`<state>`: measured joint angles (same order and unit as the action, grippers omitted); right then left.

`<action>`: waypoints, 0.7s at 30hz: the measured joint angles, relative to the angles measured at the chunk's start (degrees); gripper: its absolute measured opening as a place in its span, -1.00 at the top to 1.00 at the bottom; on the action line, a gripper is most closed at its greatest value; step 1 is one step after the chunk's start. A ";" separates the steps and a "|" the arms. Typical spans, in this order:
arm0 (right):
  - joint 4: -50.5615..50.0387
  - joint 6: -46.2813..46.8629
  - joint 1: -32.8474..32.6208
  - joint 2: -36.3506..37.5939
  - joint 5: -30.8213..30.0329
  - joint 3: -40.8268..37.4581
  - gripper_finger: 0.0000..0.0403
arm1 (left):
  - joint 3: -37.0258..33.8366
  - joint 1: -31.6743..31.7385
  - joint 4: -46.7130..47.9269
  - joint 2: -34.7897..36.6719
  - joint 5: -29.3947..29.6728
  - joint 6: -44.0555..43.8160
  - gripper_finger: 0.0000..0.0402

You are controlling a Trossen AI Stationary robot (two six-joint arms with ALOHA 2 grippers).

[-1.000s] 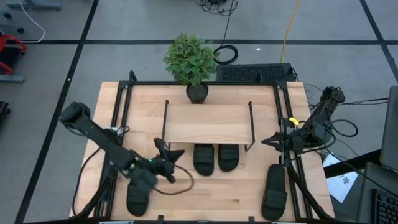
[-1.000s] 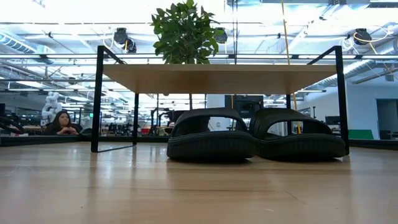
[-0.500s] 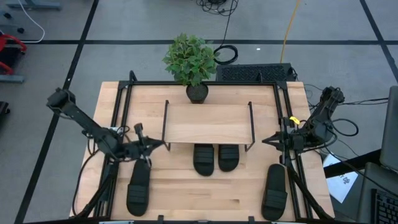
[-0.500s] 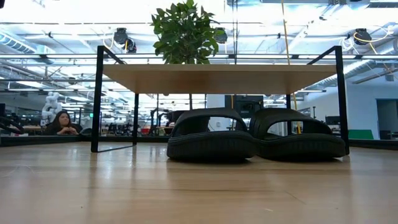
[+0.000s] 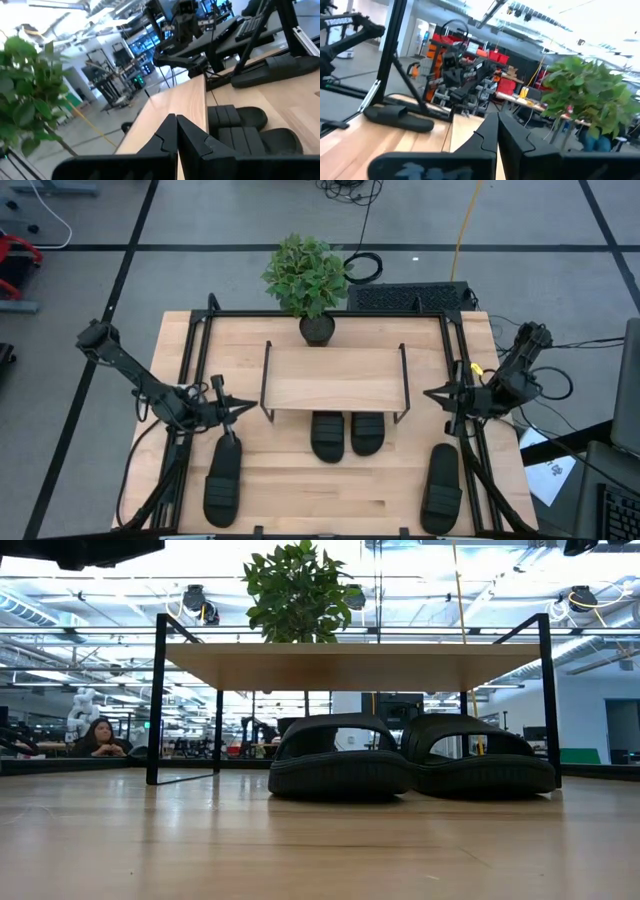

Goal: Pick and place slides into the shelf
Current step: Put the black slides on the shelf

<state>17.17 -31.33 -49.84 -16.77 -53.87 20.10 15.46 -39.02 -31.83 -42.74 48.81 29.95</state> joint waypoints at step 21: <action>6.78 -5.65 -4.98 4.54 -36.06 3.06 1.00 | 0.07 0.06 5.44 0.24 -0.82 1.16 0.99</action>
<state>23.95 -36.98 -54.81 -12.22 -89.93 23.16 15.53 -38.96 -26.40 -42.50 47.99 31.11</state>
